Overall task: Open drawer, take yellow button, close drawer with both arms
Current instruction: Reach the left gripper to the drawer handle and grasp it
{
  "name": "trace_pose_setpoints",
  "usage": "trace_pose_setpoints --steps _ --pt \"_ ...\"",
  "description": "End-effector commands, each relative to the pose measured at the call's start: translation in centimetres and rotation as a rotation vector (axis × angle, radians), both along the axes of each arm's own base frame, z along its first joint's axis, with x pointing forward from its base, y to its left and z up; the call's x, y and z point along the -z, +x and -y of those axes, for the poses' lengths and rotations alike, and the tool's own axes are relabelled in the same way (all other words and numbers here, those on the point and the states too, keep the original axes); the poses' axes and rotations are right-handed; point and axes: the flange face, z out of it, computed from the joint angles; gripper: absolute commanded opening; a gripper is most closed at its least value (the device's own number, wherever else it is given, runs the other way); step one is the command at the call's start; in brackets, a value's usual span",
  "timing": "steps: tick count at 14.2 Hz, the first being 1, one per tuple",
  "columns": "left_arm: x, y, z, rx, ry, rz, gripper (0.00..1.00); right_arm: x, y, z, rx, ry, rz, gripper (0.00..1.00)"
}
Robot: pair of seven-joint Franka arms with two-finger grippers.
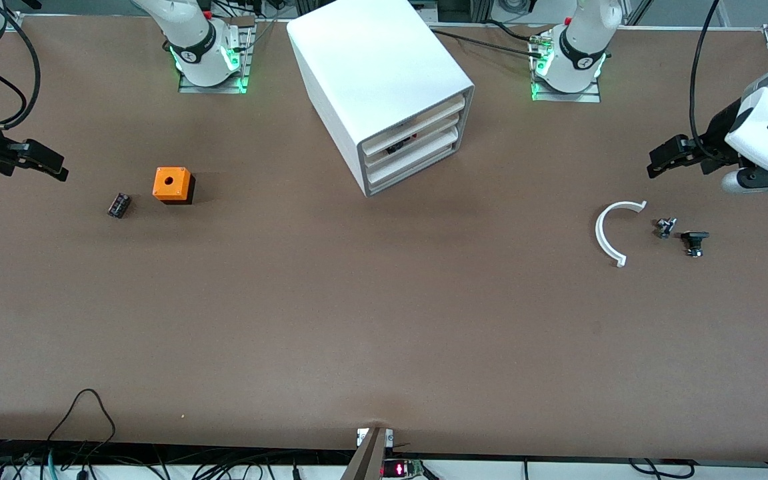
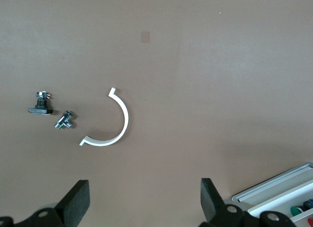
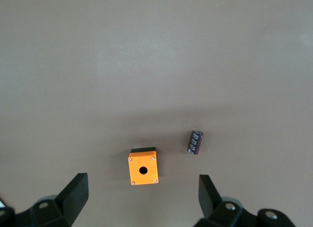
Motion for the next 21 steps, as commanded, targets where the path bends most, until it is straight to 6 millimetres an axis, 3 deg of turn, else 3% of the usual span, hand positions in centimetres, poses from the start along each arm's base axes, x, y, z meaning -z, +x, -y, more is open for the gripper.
trace_pose_setpoints --steps 1,6,7,9,10,12,13,15,18,21 --pt "-0.2 0.2 -0.3 0.026 0.025 0.020 1.00 -0.4 0.0 -0.1 -0.022 0.011 0.004 1.00" --pt "0.4 0.8 -0.5 0.025 0.021 -0.003 1.00 -0.4 -0.1 0.7 -0.024 0.009 0.003 1.00" --pt "1.8 1.5 -0.6 0.025 0.022 -0.025 1.00 -0.4 -0.1 0.6 -0.026 0.009 0.003 1.00" --pt "7.5 4.0 -0.2 0.027 0.012 -0.129 1.00 -0.5 -0.2 0.5 -0.028 0.007 0.003 1.00" --pt "7.6 4.5 -0.9 0.019 -0.004 -0.135 1.00 -0.5 -0.2 0.4 -0.029 0.007 0.004 1.00" --pt "7.7 4.2 -0.2 0.030 -0.009 -0.164 1.00 -0.6 -0.2 0.4 -0.029 0.007 0.004 1.00" --pt "8.3 3.8 0.7 0.042 -0.035 -0.218 1.00 -0.6 -0.2 0.3 -0.031 0.007 0.004 1.00" --pt "11.2 3.3 3.7 0.078 -0.088 -0.347 1.00 -0.7 -0.2 0.1 -0.035 0.007 0.006 1.00" --pt "17.9 2.9 6.9 0.073 -0.320 -0.561 1.00 -0.7 -0.1 -1.8 -0.069 0.003 0.007 1.00" --pt "24.7 -0.6 13.3 0.057 -0.644 -0.680 1.00 -0.8 0.1 -4.3 -0.117 0.001 0.007 1.00"
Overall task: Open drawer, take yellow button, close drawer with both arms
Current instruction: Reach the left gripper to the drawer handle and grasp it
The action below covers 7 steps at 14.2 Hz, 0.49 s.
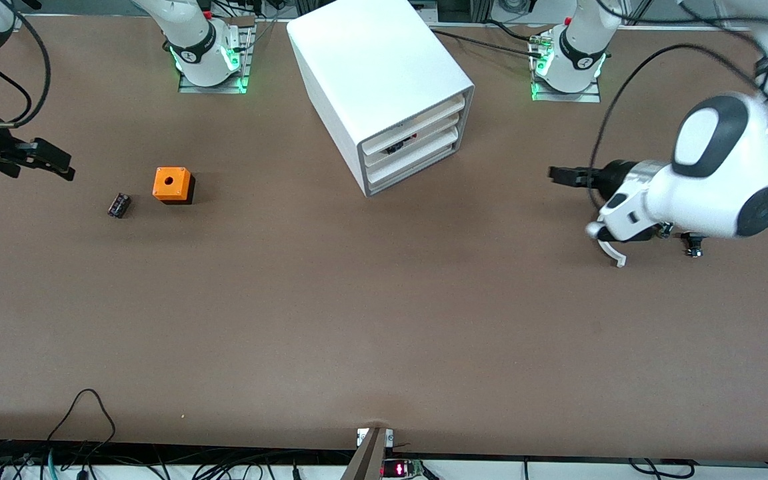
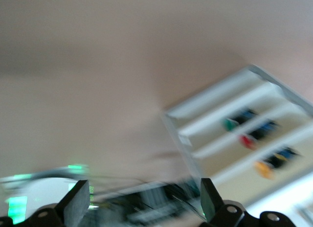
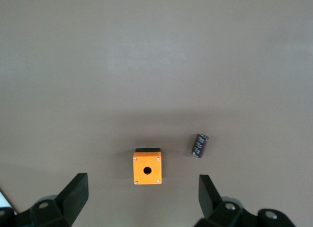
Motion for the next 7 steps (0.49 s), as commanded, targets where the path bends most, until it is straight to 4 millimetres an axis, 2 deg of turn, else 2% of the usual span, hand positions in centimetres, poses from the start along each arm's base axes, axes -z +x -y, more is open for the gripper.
trace_pose_setpoints --steps 1,3,5,7 --pt "5.6 -3.9 5.8 0.010 -0.268 -0.056 1.00 -0.3 0.0 -1.8 -0.037 0.005 -0.005 1.00" --pt "8.4 -7.0 9.6 0.020 -0.395 -0.030 1.00 0.8 0.4 -3.2 -0.057 0.014 -0.026 1.00" --pt "10.1 -9.9 12.7 0.057 -0.472 -0.006 1.00 0.9 0.6 -6.5 -0.110 0.016 -0.016 1.00" --pt "10.8 -12.4 14.9 0.087 -0.497 -0.029 0.99 2.3 2.3 -10.2 -0.169 0.022 -0.015 1.00"
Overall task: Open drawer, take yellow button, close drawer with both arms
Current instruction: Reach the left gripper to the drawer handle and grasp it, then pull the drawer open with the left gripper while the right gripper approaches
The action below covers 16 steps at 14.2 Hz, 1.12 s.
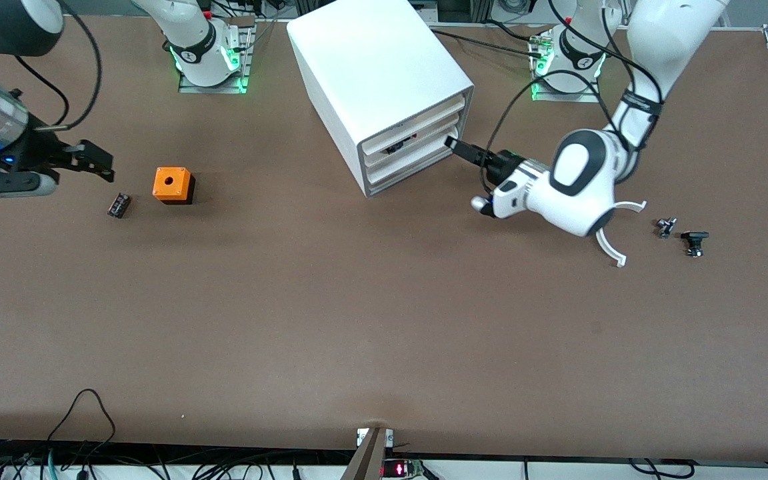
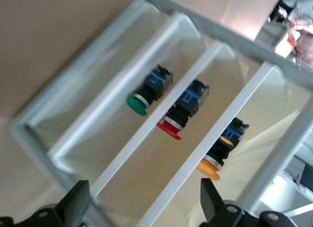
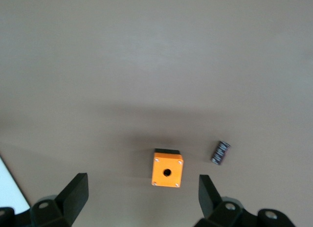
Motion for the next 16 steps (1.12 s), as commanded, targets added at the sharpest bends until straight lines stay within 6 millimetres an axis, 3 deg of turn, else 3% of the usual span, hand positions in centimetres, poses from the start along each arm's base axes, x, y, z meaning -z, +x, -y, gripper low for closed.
trace_pose_setpoints --steps 1,3,4,6,8,9,12,14,16 --pt "-0.3 -3.1 1.1 0.021 -0.038 0.014 0.99 1.9 2.7 -4.0 -0.072 0.026 -0.005 1.00" --pt "0.1 -4.6 1.4 0.049 -0.044 0.011 0.92 2.9 3.7 -8.4 -0.137 0.058 -0.005 1.00" --pt "0.5 -5.3 1.4 0.066 -0.064 0.020 0.80 3.6 3.7 -11.0 -0.179 0.063 -0.001 1.00" --pt "1.0 -5.5 1.1 0.092 -0.113 0.058 0.00 4.3 3.9 -15.5 -0.250 0.071 0.012 1.00" --pt "0.9 -5.0 0.5 0.087 -0.112 0.069 0.00 4.9 4.2 -18.6 -0.295 0.083 0.016 1.00" --pt "0.7 -4.0 -0.6 0.058 -0.103 0.073 0.00 4.6 3.9 -21.7 -0.344 0.086 0.032 1.00" --pt "-0.2 1.5 -6.5 -0.087 -0.066 0.148 0.00 5.2 3.1 -28.6 -0.443 0.109 0.077 1.00" --pt "-1.0 4.0 -9.3 -0.139 -0.048 0.190 0.00 5.7 3.1 -31.7 -0.483 0.129 0.128 1.00" --pt "-1.8 5.0 -9.9 -0.123 -0.031 0.227 0.00 6.0 3.4 -34.0 -0.540 0.150 0.172 1.00"
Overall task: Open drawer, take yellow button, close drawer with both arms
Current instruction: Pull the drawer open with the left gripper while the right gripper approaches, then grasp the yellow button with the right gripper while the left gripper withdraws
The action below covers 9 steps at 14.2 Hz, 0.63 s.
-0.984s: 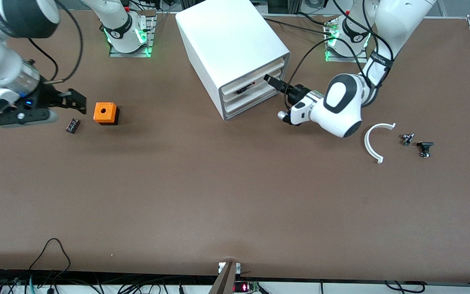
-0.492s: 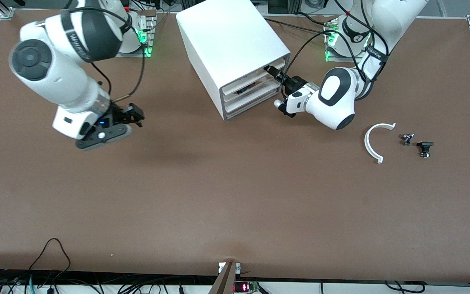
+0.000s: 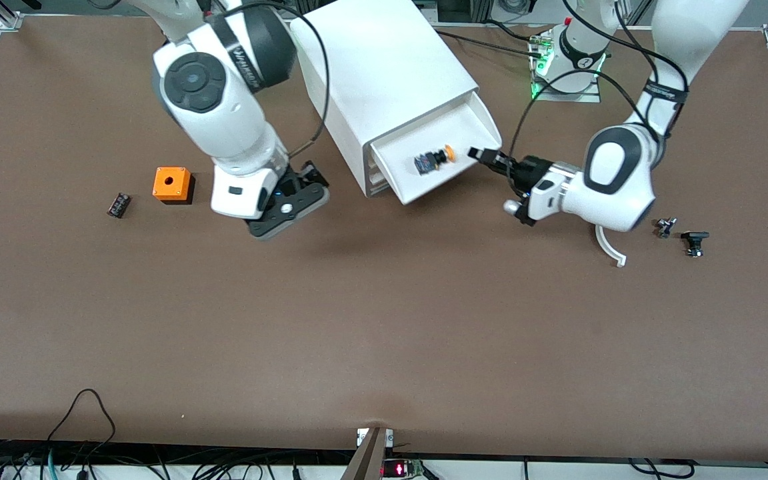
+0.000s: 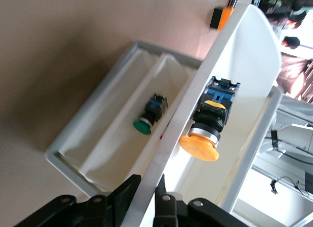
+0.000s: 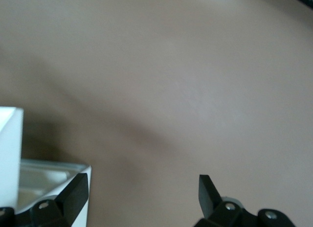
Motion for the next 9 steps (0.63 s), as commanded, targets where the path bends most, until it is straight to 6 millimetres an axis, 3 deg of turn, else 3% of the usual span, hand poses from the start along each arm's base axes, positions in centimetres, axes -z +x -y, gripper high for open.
trace_pose_setpoints --steps 1,2,3,6,9 --pt "-0.7 1.3 -1.0 -0.003 0.061 0.048 0.15 -0.1 1.3 -3.3 -0.130 0.033 0.063 1.00" --pt "-1.1 1.6 -1.7 -0.009 0.058 0.069 0.90 0.4 1.5 -4.6 -0.211 0.045 0.072 1.00" --pt "-2.0 1.9 -2.0 -0.019 0.062 0.092 1.00 0.4 1.6 -6.2 -0.286 0.075 0.078 1.00" --pt "-5.9 3.5 -4.1 -0.065 0.161 0.258 1.00 0.6 -0.7 -11.8 -0.520 0.094 0.122 1.00" --pt "-14.8 6.3 -11.7 -0.066 0.375 0.515 1.00 1.7 -4.1 -16.3 -0.677 0.085 0.129 1.00"
